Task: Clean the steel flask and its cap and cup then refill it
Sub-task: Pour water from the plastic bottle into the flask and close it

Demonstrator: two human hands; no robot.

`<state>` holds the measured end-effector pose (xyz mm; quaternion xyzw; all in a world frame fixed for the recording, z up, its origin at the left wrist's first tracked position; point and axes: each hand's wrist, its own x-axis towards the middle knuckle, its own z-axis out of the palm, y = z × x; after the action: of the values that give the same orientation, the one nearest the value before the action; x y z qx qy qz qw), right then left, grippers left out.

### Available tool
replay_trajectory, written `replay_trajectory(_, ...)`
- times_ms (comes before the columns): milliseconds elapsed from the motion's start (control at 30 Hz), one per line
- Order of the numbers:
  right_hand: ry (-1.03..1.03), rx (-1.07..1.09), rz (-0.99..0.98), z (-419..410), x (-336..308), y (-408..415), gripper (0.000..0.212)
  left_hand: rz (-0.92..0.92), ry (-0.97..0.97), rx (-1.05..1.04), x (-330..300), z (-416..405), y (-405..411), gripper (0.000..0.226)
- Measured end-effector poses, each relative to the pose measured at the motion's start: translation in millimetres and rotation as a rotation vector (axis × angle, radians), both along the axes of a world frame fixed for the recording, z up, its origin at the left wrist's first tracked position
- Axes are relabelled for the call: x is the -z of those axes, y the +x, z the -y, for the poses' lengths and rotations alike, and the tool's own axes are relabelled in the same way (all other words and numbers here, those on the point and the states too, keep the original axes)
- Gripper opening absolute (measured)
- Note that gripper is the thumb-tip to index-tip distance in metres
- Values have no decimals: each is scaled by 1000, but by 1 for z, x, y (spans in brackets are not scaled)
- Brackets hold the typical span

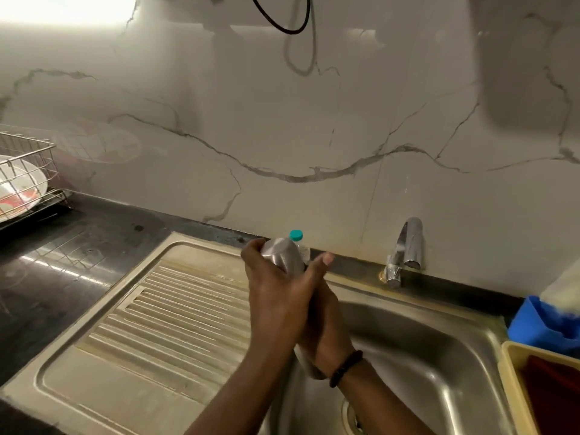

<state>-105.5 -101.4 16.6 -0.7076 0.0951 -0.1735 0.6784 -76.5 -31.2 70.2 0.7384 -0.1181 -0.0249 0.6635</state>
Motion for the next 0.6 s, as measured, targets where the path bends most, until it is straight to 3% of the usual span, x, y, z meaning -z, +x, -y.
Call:
replay_trajectory(33, 104, -45, 55, 0, 0, -2, 54, 0, -47, -70, -4, 2, -1, 77)
replay_trajectory(100, 13, -94, 56, 3, -6, -6, 54, 41, -133, -65, -7, -3, 7, 59)
replay_trajectory(200, -381, -202, -10, 22, -14, -2, 87, 129, -196, 322, -6, -22, 29, 53)
replay_trajectory(300, -276, -430, -71, 35, -19, -4, 96, 162, -309, 672, -11, -35, 45, 55)
replay_trajectory(400, -229, -477, -86, 30, -23, -4, 93, 192, -259, 825, -16, -41, 56, 53)
replay_trajectory(500, -258, -454, -131, 23, -18, 8, 87, 133, -193, 773, -15, -51, 66, 52)
replay_trajectory(600, -250, -386, -162, 9, -7, 19, 79, 127, -48, 509, 2, -65, 61, 67)
